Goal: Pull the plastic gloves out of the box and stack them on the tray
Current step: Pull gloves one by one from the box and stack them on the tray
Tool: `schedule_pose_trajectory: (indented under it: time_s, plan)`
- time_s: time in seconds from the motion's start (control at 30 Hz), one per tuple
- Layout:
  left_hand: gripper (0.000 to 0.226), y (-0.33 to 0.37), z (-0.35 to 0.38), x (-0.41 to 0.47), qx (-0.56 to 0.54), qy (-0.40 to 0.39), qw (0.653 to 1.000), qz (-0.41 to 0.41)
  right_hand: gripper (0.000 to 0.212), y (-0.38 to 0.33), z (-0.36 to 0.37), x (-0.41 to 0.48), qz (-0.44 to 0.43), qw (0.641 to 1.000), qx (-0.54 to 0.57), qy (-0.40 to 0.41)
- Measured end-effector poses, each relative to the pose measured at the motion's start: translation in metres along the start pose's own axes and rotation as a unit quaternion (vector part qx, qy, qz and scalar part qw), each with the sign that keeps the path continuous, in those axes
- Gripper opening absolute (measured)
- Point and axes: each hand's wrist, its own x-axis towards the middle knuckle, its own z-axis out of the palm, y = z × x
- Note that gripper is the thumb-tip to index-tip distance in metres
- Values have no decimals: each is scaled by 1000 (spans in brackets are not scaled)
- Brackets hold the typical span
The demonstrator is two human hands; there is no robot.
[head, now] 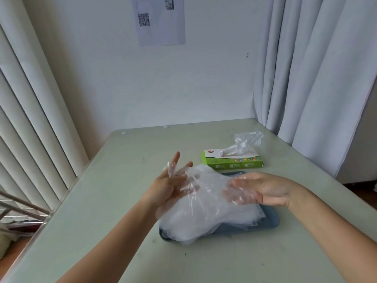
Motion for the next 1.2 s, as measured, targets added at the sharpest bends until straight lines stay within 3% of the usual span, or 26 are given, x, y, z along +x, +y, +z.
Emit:
schedule_pose_trajectory:
  time_s: [0.07,0.17,0.23,0.33,0.4,0.5,0.63,0.73,0.83,0.97,1.03,1.1,1.2]
  plan:
    - [77,0,-5,2,102,20,994,32,5,6,0,4,11,993,-100,56]
    - [90,5,-15,3,229,65,967,90,6,16,-9,14,12,974,-173,143]
    - [92,11,-17,3,340,115,920,159,7,18,-13,19,19,960,-219,174]
    - [85,16,-12,-1,502,155,810,261,14,19,-16,26,45,950,-252,179]
    - [65,13,1,-9,585,98,745,304,16,17,-16,28,49,946,-267,177]
    - [41,-2,27,-26,667,-79,690,270,17,16,-11,29,39,931,-320,172]
    - [42,-36,30,-25,751,-184,613,161,24,15,-4,30,-66,919,-350,170]
    - [64,-53,19,-23,782,-234,556,158,19,9,-8,29,-105,895,-406,154]
    - [53,-56,13,-22,795,-229,538,163,20,-8,-16,27,-31,876,-461,141]
    - [39,-50,17,-25,794,-223,547,141,31,-29,-9,45,12,855,-491,166]
    - [40,-48,17,-26,788,-223,560,127,28,-29,-2,62,-9,850,-506,147]
    - [40,-45,17,-27,780,-221,574,112,8,-24,0,79,-51,858,-496,124]
    - [39,-34,14,-27,767,-210,598,99,35,-16,3,90,-93,863,-490,86]
